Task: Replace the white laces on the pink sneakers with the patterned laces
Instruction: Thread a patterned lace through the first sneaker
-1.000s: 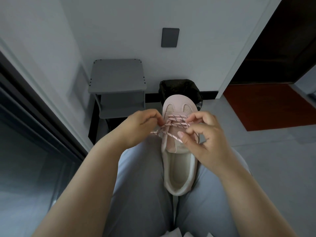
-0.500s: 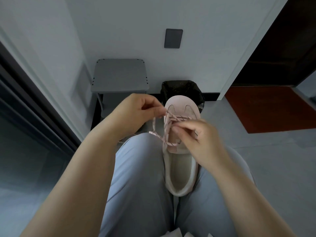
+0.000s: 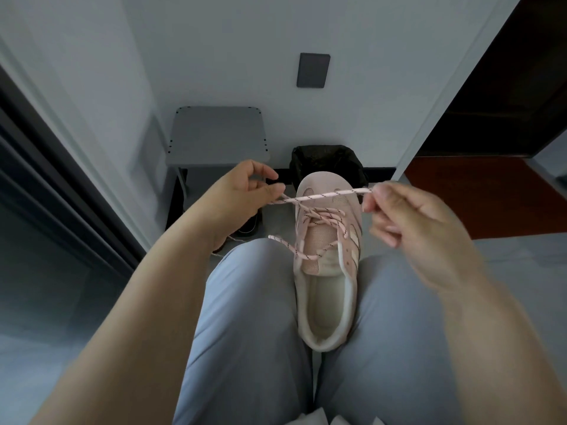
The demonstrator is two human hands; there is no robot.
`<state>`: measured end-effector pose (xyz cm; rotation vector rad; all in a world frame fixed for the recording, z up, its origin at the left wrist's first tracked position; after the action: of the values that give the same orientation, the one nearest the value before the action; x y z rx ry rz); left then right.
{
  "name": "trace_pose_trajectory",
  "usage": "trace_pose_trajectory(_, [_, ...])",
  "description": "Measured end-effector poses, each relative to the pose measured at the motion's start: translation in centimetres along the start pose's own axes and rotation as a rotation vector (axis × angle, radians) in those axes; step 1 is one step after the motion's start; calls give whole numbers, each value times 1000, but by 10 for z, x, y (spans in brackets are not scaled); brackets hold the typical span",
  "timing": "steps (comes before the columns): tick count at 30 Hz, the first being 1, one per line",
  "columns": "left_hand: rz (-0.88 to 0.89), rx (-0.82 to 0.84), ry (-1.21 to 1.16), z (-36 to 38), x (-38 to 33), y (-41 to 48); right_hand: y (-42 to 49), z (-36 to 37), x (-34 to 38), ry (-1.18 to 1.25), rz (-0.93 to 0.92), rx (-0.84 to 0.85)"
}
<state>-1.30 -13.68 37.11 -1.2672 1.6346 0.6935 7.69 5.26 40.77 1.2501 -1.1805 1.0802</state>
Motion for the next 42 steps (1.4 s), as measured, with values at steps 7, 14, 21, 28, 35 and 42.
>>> trace_pose_trajectory(7, [273, -110, 403, 7, -7, -12, -6, 14, -14, -496, 47, 171])
trace_pose_trajectory(14, [368, 248, 138, 38, -22, -33, 0, 41, -15, -461, -81, 15])
trace_pose_trajectory(21, [307, 40, 304, 23, -5, -25, 4, 26, -22, -537, -126, -97])
trace_pose_trajectory(28, [265, -77, 395, 20, 12, -26, 3, 31, -37, -848, -170, -103])
trace_pose_trajectory(35, [309, -171, 395, 20, 9, -32, 6, 37, -42, -786, -169, -122])
trace_pose_trajectory(42, [307, -202, 416, 22, 12, -31, 7, 36, -48, -662, -163, -169])
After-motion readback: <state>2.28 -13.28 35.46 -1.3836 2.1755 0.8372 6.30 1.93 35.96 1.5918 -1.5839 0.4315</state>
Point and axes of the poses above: each hand's wrist, its own y-axis towards the middle knuckle, its own z-axis out of the palm, x = y × z, the point moved 5 cm from there along y, towards the middle knuckle, and after that the axes turned 10 degrees about y, right-handed, at the moved point
